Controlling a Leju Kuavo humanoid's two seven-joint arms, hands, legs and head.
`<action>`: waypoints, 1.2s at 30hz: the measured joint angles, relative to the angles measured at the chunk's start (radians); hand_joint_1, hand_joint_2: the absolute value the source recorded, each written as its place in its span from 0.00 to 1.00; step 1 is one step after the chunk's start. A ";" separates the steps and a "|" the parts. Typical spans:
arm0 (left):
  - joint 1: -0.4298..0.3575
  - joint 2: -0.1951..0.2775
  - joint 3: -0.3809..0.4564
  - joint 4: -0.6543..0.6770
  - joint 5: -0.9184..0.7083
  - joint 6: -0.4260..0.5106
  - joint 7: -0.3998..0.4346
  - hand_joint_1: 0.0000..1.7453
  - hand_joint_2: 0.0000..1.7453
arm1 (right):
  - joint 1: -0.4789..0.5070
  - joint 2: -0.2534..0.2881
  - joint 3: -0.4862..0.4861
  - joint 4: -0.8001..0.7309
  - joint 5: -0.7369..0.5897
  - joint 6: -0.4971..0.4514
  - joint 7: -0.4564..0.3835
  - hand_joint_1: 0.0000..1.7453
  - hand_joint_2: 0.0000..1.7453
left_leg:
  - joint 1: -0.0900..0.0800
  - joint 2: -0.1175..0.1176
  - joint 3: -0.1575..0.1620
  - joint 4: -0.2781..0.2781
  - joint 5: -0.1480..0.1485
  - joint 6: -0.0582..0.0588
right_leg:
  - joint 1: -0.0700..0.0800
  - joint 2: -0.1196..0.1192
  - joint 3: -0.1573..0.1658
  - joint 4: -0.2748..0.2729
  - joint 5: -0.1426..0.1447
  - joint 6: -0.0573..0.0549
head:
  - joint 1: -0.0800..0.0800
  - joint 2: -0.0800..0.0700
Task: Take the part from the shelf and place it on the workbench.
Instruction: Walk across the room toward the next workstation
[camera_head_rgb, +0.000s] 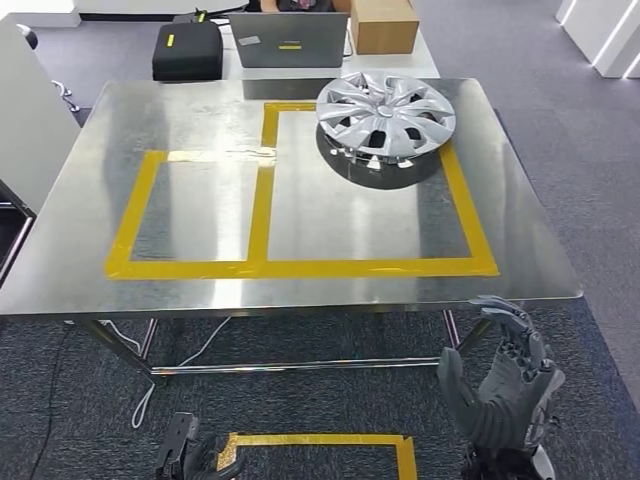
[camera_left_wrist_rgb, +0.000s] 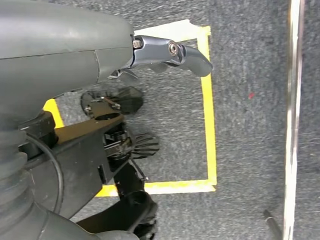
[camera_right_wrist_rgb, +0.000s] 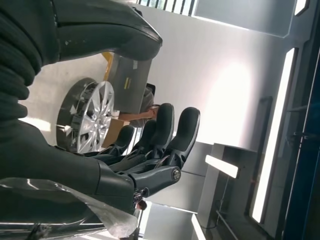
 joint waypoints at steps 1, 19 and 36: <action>0.000 0.000 0.000 0.000 0.000 0.000 0.000 0.00 1.00 | 0.001 0.000 0.000 0.000 0.000 0.000 0.000 0.45 1.00 | -0.002 0.001 -0.011 0.001 0.007 0.004 | 0.000 0.000 -0.023 0.070 -0.044 0.002 | 0.001 0.000; 0.004 0.000 0.000 0.000 0.000 0.000 0.000 0.00 1.00 | 0.004 0.003 -0.008 -0.005 -0.004 -0.002 0.002 0.45 1.00 | -0.004 -0.002 -0.163 0.260 -0.125 -0.053 | 0.003 -0.008 0.129 -0.139 0.051 -0.054 | -0.005 0.000; 0.000 -0.002 0.000 0.000 0.000 0.000 0.000 0.00 1.00 | 0.007 0.004 -0.013 -0.005 -0.004 -0.003 0.002 0.45 1.00 | -0.003 0.007 -0.088 0.020 0.053 0.001 | 0.002 0.000 -0.008 0.179 -0.063 0.008 | 0.003 0.000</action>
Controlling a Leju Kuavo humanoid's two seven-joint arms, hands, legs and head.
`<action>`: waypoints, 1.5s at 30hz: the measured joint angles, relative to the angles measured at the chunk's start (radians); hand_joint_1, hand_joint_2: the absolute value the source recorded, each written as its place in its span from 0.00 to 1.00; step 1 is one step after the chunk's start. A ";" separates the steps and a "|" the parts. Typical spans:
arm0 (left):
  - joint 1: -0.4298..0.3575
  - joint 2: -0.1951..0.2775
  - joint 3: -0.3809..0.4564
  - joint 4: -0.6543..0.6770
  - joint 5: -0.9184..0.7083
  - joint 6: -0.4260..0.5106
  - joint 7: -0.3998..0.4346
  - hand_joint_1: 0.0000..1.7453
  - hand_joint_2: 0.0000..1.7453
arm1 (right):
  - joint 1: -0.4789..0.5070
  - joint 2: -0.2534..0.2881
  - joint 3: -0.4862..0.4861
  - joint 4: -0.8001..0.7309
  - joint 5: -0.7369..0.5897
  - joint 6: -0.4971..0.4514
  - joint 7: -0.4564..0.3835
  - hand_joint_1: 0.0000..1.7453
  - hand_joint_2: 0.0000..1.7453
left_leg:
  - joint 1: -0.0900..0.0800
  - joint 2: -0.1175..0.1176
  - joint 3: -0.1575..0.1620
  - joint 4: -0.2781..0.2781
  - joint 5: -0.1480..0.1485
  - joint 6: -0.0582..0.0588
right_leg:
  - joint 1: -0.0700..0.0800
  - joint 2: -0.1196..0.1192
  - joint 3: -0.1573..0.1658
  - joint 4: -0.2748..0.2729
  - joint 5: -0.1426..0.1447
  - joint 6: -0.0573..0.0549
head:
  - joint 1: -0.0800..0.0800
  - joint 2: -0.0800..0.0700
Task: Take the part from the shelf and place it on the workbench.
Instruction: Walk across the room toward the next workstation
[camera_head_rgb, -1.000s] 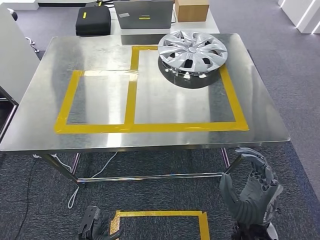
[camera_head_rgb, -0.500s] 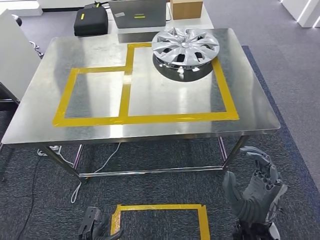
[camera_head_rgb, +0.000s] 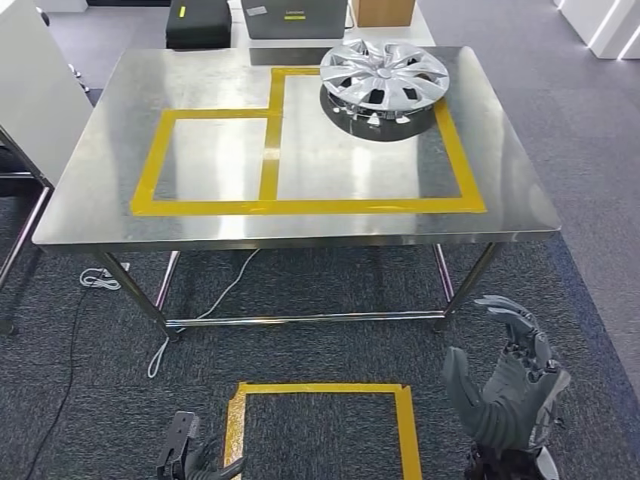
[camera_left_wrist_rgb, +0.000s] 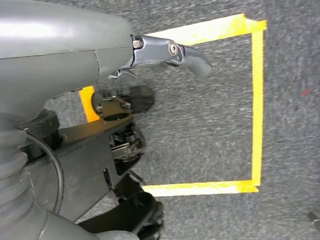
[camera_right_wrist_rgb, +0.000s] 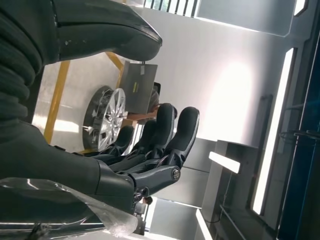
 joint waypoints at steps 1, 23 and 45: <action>0.000 0.000 0.000 0.000 0.000 0.000 0.000 0.00 1.00 | 0.000 0.000 0.000 0.000 0.000 0.000 0.000 0.45 1.00 | 0.000 0.000 -0.014 0.002 0.011 -0.003 | -0.001 0.000 0.039 -0.041 0.033 0.000 | 0.000 0.000; -0.004 0.004 0.000 0.000 -0.003 -0.005 0.000 0.00 1.00 | -0.003 0.000 -0.004 -0.005 0.004 0.006 0.003 0.45 1.00 | -0.008 -0.003 0.142 -0.022 -0.097 -0.018 | 0.009 -0.009 0.025 -0.276 0.189 -0.029 | -0.002 0.000; 0.008 0.002 0.000 0.001 0.003 -0.006 -0.002 0.00 1.00 | -0.003 0.005 -0.003 -0.008 0.008 0.006 0.005 0.45 1.00 | 0.000 -0.002 -0.078 0.293 -0.148 -0.060 | 0.010 -0.006 0.121 -0.315 0.136 -0.068 | 0.000 0.000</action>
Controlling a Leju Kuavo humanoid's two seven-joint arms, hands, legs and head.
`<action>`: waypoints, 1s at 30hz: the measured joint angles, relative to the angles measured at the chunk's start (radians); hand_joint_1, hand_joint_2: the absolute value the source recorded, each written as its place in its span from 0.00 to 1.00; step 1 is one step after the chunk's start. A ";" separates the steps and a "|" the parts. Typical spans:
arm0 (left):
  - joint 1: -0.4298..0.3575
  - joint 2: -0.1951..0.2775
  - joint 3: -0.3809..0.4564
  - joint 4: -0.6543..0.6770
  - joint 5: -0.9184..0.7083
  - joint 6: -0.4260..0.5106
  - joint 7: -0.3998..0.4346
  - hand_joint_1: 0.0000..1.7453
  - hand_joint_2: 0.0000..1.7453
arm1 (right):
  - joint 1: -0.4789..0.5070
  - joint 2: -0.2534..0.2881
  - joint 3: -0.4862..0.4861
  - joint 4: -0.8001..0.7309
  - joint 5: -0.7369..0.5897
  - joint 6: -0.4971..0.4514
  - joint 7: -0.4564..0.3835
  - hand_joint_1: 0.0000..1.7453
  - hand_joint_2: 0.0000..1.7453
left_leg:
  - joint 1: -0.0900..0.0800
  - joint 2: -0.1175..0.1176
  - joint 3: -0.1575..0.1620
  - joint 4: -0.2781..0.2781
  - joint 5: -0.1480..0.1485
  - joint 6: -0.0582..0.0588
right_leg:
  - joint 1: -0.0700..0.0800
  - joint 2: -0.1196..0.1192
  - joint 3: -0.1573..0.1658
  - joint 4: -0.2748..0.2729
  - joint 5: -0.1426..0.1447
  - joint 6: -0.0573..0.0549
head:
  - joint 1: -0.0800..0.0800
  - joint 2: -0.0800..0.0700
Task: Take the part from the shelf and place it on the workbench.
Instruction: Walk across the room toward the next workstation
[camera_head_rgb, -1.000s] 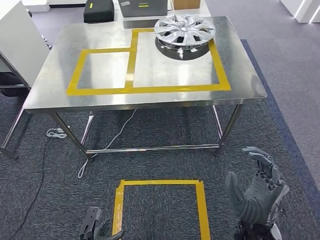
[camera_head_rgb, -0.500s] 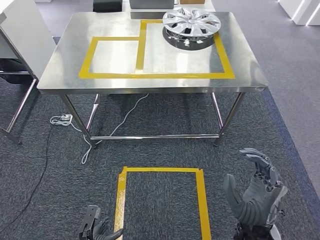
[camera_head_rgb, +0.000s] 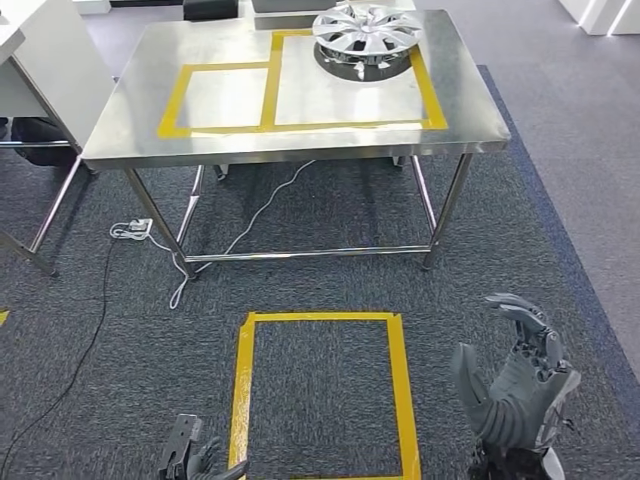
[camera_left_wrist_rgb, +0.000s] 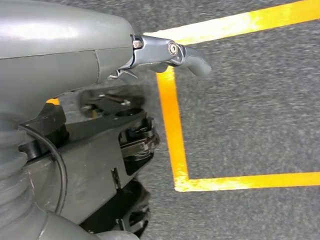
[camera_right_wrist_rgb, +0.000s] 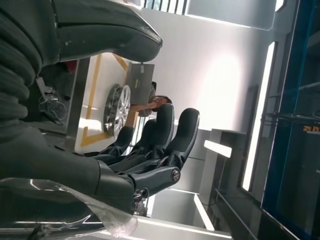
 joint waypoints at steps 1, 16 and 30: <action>0.000 0.000 0.000 0.000 0.000 0.000 0.000 0.00 1.00 | 0.000 0.000 0.000 0.000 0.000 0.000 0.000 0.45 1.00 | 0.000 0.000 0.023 -0.004 0.025 0.001 | 0.000 0.000 -0.021 0.007 0.010 0.001 | 0.000 0.000; -0.002 0.002 0.002 0.000 0.017 -0.002 0.000 0.00 1.00 | -0.004 0.007 0.002 0.001 0.005 0.013 0.011 0.45 1.00 | -0.007 0.008 0.095 -0.315 0.160 0.062 | -0.001 0.007 -0.128 0.311 -0.108 0.057 | 0.010 0.000; 0.005 0.007 0.004 0.000 0.029 0.002 0.008 0.00 1.00 | -0.025 0.013 0.016 0.005 0.013 0.016 0.025 0.45 1.00 | -0.001 0.001 -0.018 -0.007 0.006 0.004 | 0.000 -0.002 0.024 -0.005 -0.020 -0.001 | 0.000 0.000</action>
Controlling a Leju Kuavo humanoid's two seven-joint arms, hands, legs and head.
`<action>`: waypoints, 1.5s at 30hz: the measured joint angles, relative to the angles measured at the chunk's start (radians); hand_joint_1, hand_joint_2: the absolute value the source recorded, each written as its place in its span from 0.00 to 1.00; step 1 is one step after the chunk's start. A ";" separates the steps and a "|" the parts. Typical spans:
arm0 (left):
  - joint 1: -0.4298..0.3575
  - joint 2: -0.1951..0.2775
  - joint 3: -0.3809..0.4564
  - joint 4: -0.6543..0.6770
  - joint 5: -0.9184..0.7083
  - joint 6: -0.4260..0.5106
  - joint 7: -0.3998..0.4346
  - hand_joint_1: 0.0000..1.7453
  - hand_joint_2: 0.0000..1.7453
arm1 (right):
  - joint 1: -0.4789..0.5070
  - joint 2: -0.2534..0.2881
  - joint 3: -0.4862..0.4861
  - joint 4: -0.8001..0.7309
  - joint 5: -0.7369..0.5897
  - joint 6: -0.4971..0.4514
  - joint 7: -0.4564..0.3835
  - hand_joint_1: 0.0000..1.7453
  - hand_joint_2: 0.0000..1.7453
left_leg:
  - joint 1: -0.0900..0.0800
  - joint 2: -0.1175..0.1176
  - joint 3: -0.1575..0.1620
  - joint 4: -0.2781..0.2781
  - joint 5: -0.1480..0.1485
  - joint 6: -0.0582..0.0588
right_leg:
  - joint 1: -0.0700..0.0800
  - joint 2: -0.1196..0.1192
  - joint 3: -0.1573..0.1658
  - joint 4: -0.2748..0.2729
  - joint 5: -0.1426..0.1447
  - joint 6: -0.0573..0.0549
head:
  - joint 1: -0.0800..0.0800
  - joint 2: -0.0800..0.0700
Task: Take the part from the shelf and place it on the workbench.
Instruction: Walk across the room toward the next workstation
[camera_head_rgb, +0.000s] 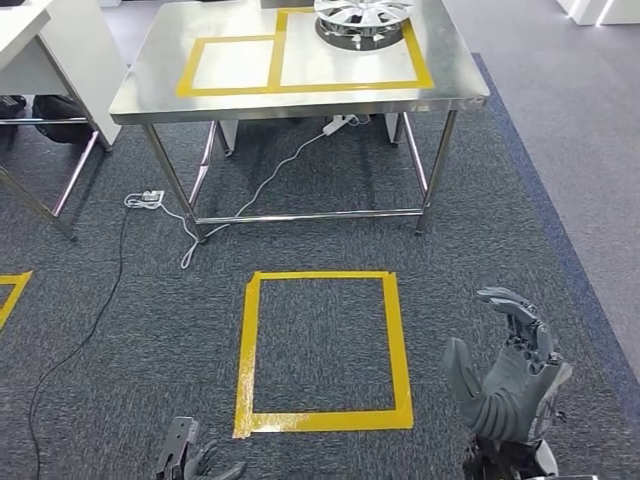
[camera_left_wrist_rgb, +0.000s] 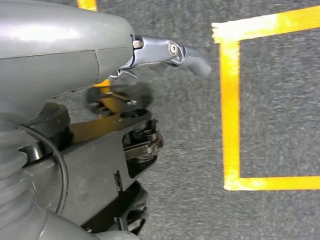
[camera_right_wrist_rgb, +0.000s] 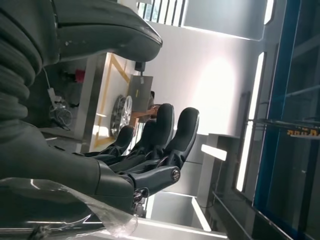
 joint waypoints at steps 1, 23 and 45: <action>0.000 0.000 0.000 0.000 0.000 0.000 0.000 0.00 1.00 | 0.000 0.000 0.001 0.000 0.001 0.000 0.001 0.45 1.00 | 0.000 0.000 0.015 0.015 0.015 0.001 | 0.000 0.000 -0.017 0.007 0.010 0.001 | 0.000 0.000; -0.003 0.001 0.001 0.000 0.003 0.007 0.004 0.00 1.00 | -0.010 0.001 0.004 0.004 0.026 -0.011 0.011 0.45 1.00 | -0.010 0.006 0.030 -0.276 0.222 0.033 | 0.000 0.007 0.115 -0.029 -0.100 0.034 | 0.007 0.000; 0.004 0.005 0.002 0.000 0.004 0.009 0.007 0.00 1.00 | -0.007 0.001 0.011 0.008 0.033 -0.017 0.015 0.45 1.00 | -0.005 -0.005 0.128 -0.292 0.124 0.064 | 0.002 0.005 -0.108 0.274 -0.175 0.047 | 0.004 0.000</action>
